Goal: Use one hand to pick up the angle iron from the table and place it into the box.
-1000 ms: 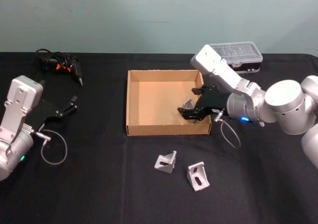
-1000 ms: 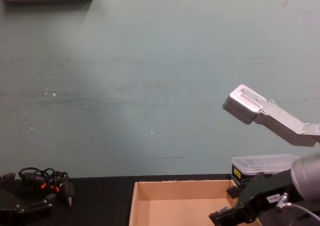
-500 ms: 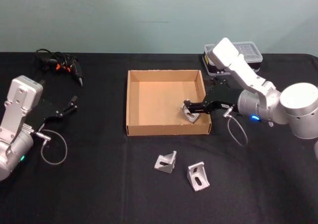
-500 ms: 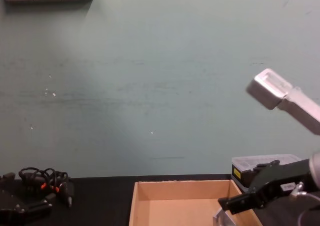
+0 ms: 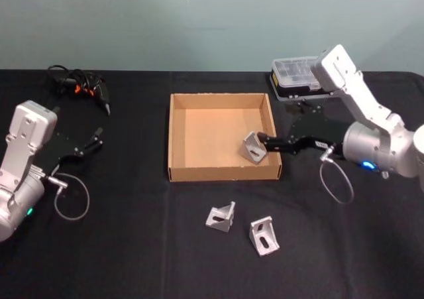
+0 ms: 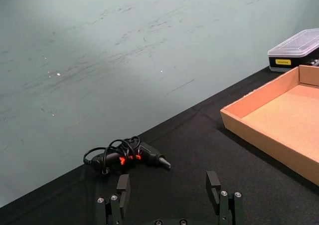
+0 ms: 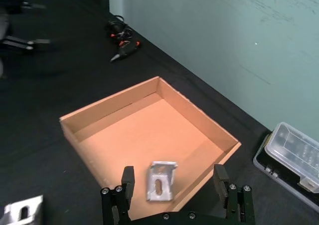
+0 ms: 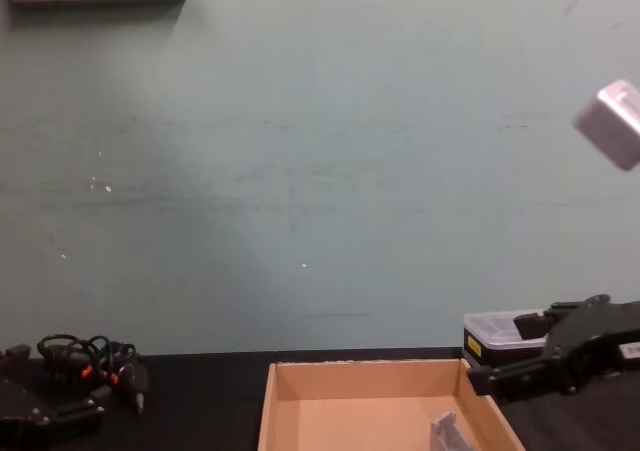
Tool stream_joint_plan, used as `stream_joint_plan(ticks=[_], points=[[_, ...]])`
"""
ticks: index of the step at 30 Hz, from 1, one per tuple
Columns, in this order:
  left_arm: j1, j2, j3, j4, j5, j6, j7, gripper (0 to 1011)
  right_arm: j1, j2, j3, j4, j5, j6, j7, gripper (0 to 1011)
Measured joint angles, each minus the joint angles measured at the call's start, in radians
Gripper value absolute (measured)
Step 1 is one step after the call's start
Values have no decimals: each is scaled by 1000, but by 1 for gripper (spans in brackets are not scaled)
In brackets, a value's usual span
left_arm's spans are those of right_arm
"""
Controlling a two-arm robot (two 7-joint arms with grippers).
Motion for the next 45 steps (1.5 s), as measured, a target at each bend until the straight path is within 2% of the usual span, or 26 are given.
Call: stream_joint_plan(ticks=[1, 2, 6, 9, 10, 11, 13, 16, 20, 26, 28, 35, 36, 38, 45], points=[[0, 0, 0, 0, 0, 0, 0, 1000, -13, 17, 4, -25, 10, 3, 6, 1000], [0, 0, 0, 0, 0, 0, 0, 1000, -13, 17, 4, -25, 10, 3, 6, 1000], [0, 0, 0, 0, 0, 0, 0, 1000, -53, 74, 9, -98, 35, 5, 38, 1002], [0, 0, 0, 0, 0, 0, 0, 1000, -65, 119, -2, -136, 44, 5, 78, 1000], [0, 0, 0, 0, 0, 0, 0, 1000, -65, 145, -12, -150, 46, 2, 108, 1000], [0, 0, 0, 0, 0, 0, 0, 1000, -60, 173, -24, -163, 47, -2, 141, 1000], [0, 0, 0, 0, 0, 0, 0, 1000, -55, 186, -32, -168, 47, -5, 160, 1000], [0, 0, 0, 0, 0, 0, 0, 1000, -14, 243, -74, -181, 43, -16, 253, 1000], [0, 0, 0, 0, 0, 0, 0, 1000, 43, 279, -120, -181, 27, -31, 344, 1000], [0, 0, 0, 0, 0, 0, 0, 1000, 135, 296, -193, -156, -14, -52, 452, 1002], [0, 0, 0, 0, 0, 0, 0, 1000, 179, 295, -231, -138, -33, -62, 502, 1000], [0, 0, 0, 0, 0, 0, 0, 1000, 294, 264, -346, -76, -103, -80, 622, 1000], [0, 0, 0, 0, 0, 0, 0, 1000, 294, 264, -346, -76, -103, -80, 622, 1000], [0, 0, 0, 0, 0, 0, 0, 1000, 325, 248, -381, -53, -123, -84, 651, 1000], [0, 0, 0, 0, 0, 0, 0, 1000, 370, 217, -438, -11, -145, -96, 694, 1000]])
